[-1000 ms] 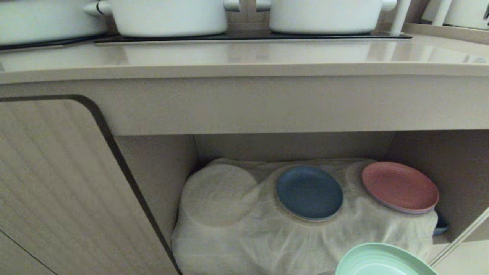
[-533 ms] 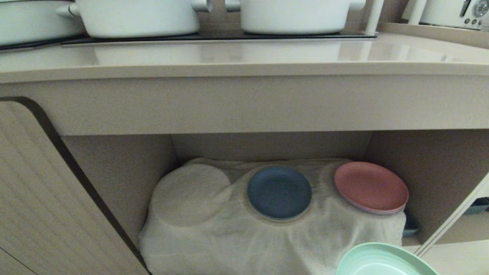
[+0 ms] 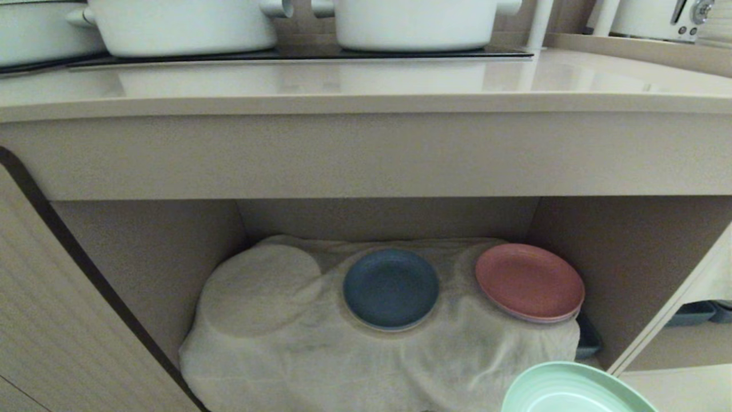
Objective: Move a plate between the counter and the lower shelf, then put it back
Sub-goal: Put the plate
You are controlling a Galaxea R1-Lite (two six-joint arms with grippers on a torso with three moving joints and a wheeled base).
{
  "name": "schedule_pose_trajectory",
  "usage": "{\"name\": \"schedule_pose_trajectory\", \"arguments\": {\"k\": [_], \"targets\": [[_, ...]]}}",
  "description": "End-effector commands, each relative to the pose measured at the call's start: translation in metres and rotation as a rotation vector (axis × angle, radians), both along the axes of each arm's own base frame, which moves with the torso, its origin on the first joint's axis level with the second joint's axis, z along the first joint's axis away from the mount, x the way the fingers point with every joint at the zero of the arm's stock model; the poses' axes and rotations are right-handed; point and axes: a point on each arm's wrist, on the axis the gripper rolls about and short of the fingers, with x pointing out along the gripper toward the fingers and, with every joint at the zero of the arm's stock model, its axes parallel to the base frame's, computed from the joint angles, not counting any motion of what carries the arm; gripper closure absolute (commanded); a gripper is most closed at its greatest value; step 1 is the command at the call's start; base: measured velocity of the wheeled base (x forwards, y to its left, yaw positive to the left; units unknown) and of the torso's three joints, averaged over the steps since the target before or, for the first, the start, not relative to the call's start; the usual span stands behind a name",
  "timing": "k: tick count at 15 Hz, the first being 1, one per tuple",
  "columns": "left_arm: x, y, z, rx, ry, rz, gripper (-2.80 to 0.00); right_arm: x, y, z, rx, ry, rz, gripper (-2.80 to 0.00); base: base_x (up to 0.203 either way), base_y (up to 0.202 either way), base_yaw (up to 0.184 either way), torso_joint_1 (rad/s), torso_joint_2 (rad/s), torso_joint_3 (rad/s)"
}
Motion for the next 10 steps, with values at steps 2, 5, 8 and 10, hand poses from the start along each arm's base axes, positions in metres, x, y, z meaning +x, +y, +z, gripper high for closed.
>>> {"name": "schedule_pose_trajectory", "arguments": {"k": [2,5,8,10], "targets": [[0.0,0.0,-0.0001,-0.001,0.0,0.0,0.0,0.0006,0.0001,0.0011,0.002,-0.001,-0.002,0.0,0.0,0.0,0.0,0.0,0.0,0.0],[-0.0001,0.0,0.0003,-0.001,-0.002,0.0,0.0,0.001,0.0003,0.0019,0.005,-0.005,-0.002,0.0,0.0,0.0,0.0,0.0,0.0,0.0],[0.0,0.0,-0.0001,-0.001,0.0,0.0,0.0,0.0014,0.0003,0.0029,0.006,-0.011,-0.003,0.0,0.0,0.0,0.0,0.0,0.0,0.0],[-0.0001,0.0,0.0003,-0.001,-0.001,0.0,0.0,0.001,0.0003,0.0031,0.01,-0.014,-0.003,0.0,0.0,0.0,0.0,0.0,0.0,0.0]]}}
